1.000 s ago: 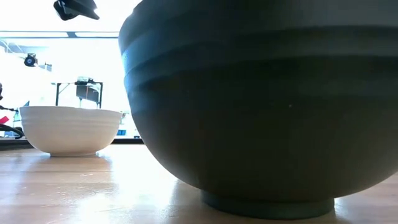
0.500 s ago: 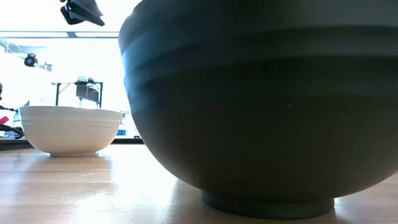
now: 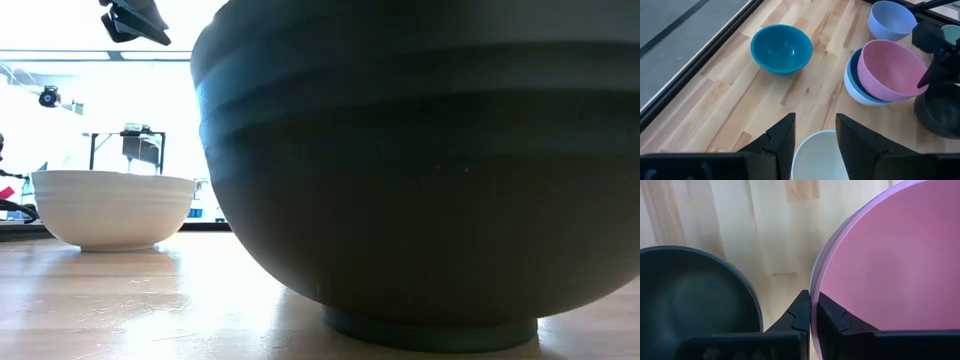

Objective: Nest bowls inside each other
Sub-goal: Stack the pink bowl on top of the light blue bowl

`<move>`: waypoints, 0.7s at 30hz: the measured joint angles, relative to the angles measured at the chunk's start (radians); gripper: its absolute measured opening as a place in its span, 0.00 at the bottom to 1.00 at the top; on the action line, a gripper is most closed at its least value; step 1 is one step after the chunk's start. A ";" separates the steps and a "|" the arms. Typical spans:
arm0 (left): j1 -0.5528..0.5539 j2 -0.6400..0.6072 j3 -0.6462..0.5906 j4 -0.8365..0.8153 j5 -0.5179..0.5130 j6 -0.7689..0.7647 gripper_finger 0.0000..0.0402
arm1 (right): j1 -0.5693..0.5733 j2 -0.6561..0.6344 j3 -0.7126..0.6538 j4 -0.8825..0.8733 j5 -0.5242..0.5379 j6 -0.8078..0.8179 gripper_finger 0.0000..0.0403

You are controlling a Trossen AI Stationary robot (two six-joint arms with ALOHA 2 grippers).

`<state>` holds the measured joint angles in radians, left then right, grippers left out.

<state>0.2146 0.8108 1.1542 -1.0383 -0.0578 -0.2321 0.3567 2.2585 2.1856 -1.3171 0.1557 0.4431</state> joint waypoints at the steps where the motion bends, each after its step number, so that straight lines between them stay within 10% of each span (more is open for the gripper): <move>1: 0.000 0.000 0.000 0.000 0.000 0.001 0.31 | -0.002 0.000 -0.013 0.011 -0.015 0.000 0.02; 21: 0.000 0.001 0.000 -0.003 0.002 0.003 0.31 | -0.027 -0.022 -0.037 0.047 -0.104 0.008 0.24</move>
<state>0.2146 0.8121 1.1545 -1.0409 -0.0563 -0.2287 0.3297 2.2370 2.1487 -1.2704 0.0522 0.4514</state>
